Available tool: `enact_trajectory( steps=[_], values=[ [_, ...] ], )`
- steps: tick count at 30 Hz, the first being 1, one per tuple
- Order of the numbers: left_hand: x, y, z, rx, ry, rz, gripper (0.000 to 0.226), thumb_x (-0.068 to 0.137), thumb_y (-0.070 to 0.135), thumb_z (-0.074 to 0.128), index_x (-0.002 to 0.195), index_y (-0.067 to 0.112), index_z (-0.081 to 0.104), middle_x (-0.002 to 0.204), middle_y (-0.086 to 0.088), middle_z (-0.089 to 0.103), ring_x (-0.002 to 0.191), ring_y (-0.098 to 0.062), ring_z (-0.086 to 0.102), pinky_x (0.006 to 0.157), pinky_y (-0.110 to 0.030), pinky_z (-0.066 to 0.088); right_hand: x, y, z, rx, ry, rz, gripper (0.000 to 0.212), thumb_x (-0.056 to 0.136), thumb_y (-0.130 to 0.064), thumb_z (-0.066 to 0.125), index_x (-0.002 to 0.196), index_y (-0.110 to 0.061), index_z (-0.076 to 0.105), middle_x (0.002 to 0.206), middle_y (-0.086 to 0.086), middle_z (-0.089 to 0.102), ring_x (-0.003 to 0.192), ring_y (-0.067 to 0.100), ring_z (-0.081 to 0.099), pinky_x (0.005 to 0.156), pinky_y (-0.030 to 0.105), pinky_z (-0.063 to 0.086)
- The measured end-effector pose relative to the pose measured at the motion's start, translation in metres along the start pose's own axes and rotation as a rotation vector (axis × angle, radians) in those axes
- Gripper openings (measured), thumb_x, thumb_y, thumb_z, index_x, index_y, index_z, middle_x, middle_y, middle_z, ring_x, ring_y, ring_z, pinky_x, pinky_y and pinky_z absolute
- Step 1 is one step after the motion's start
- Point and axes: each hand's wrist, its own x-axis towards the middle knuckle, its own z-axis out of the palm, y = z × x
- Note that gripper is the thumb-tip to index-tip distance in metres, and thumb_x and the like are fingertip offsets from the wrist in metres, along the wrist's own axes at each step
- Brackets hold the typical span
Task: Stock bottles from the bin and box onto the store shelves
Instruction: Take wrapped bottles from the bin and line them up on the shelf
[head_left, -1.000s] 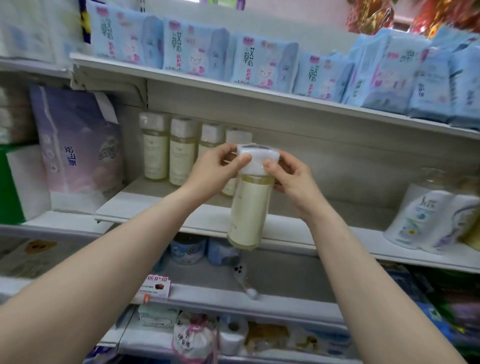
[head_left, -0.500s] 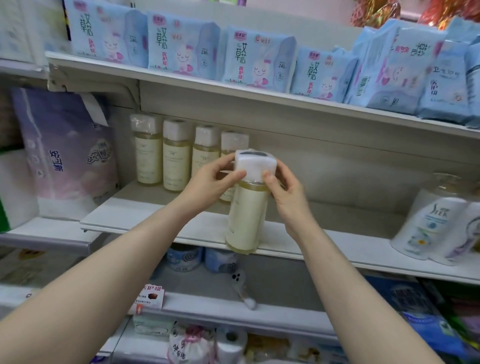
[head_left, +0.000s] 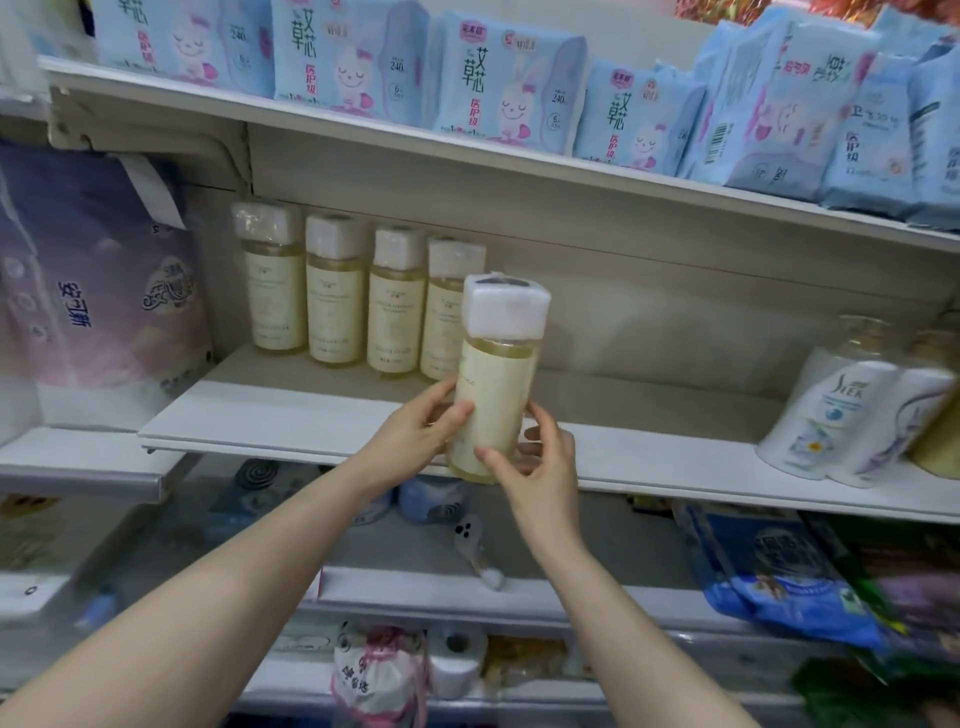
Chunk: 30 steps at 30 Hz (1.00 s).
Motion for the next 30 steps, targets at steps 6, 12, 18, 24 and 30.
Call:
enact_trajectory(
  steps=[6, 12, 18, 24, 30],
  values=[
    [-0.001, -0.005, 0.007, 0.005, 0.059, 0.012, 0.048, 0.091, 0.044, 0.064, 0.136, 0.042, 0.049, 0.123, 0.006, 0.068, 0.114, -0.006, 0.063, 0.095, -0.039, 0.055, 0.01, 0.004, -0.016, 0.126, 0.039, 0.101, 0.044, 0.082, -0.009, 0.078, 0.112, -0.031, 0.056, 0.11, -0.006, 0.065, 0.098, 0.012, 0.068, 0.083, 0.028, 0.058],
    [0.0, -0.009, 0.018, 0.147, 0.065, 0.028, 0.053, 0.095, 0.032, 0.063, 0.145, 0.023, 0.047, 0.135, 0.009, 0.06, 0.11, -0.004, 0.065, 0.101, -0.04, 0.051, 0.022, 0.012, -0.024, 0.057, 0.08, 0.121, 0.032, 0.09, -0.008, 0.067, 0.117, -0.024, 0.06, 0.108, -0.012, 0.069, 0.099, 0.001, 0.067, 0.087, 0.02, 0.054],
    [0.014, -0.011, 0.024, 0.199, 0.058, 0.009, 0.055, 0.097, 0.025, 0.06, 0.148, 0.02, 0.042, 0.144, 0.011, 0.052, 0.114, 0.0, 0.062, 0.106, -0.032, 0.046, 0.038, 0.016, -0.017, -0.088, -0.004, 0.127, 0.057, 0.08, -0.016, 0.08, 0.131, -0.024, 0.055, 0.113, -0.009, 0.069, 0.105, 0.007, 0.066, 0.097, 0.028, 0.052],
    [0.035, -0.011, 0.032, 0.346, 0.06, -0.056, 0.065, 0.098, 0.02, 0.057, 0.154, 0.019, 0.024, 0.146, 0.001, 0.05, 0.133, -0.012, 0.049, 0.111, -0.032, 0.041, 0.074, 0.024, -0.005, -0.198, -0.021, 0.121, 0.055, 0.082, -0.015, 0.077, 0.131, -0.02, 0.053, 0.119, 0.001, 0.071, 0.109, 0.018, 0.067, 0.1, 0.04, 0.051],
    [0.065, -0.014, 0.031, 0.462, 0.11, -0.122, 0.057, 0.097, 0.021, 0.057, 0.149, 0.011, 0.037, 0.142, 0.0, 0.052, 0.128, -0.017, 0.052, 0.107, -0.024, 0.038, 0.111, 0.033, 0.002, -0.23, -0.073, 0.152, 0.048, 0.086, -0.019, 0.075, 0.127, -0.016, 0.052, 0.116, 0.006, 0.071, 0.108, 0.024, 0.065, 0.091, 0.032, 0.051]
  ],
)
